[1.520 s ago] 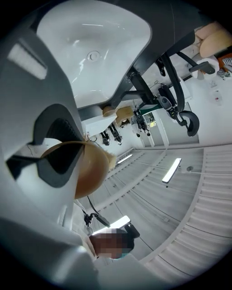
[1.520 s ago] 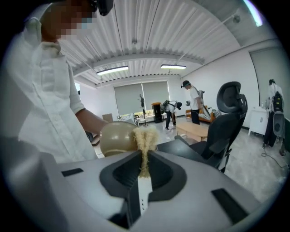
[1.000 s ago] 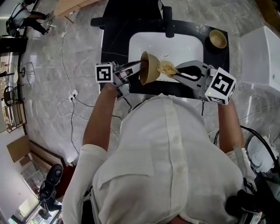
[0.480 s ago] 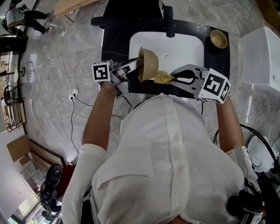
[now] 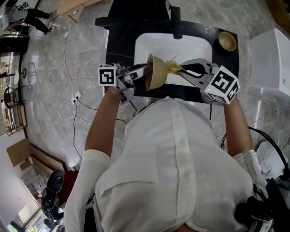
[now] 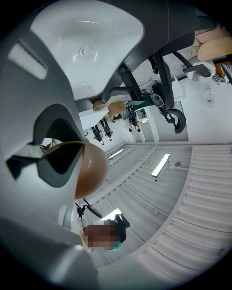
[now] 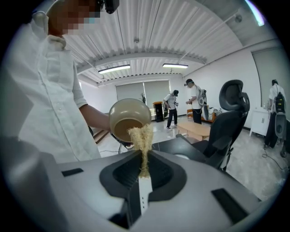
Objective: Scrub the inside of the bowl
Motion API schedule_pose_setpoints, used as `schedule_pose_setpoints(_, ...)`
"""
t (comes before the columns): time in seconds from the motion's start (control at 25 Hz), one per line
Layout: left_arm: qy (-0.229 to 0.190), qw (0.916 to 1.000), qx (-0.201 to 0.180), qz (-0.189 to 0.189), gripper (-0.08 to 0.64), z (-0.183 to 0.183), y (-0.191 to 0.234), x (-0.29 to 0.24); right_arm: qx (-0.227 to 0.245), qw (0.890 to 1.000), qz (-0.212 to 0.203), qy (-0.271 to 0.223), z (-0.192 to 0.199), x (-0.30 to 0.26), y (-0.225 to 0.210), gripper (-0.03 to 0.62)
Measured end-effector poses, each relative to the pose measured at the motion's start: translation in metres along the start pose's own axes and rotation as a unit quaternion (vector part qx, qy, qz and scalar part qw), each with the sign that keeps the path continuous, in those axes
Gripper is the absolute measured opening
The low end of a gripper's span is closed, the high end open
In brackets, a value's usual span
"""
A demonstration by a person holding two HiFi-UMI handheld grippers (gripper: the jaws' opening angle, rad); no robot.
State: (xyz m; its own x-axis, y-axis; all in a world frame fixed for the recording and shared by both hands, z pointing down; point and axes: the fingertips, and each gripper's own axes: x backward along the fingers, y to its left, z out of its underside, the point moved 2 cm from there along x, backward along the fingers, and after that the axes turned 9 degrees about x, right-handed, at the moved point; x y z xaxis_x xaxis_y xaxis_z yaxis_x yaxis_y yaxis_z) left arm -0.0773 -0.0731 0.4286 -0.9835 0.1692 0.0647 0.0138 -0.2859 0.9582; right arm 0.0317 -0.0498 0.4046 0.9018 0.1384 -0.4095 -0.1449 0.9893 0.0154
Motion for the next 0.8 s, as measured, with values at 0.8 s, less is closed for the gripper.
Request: schedule_pose_setpoints(0.8,-0.021,0.9998,0.004,-0.001,0.011,-0.002,0.005,0.002,-0.006,0.996,-0.089,0.015,0.007,-0.015,0.041,0.034)
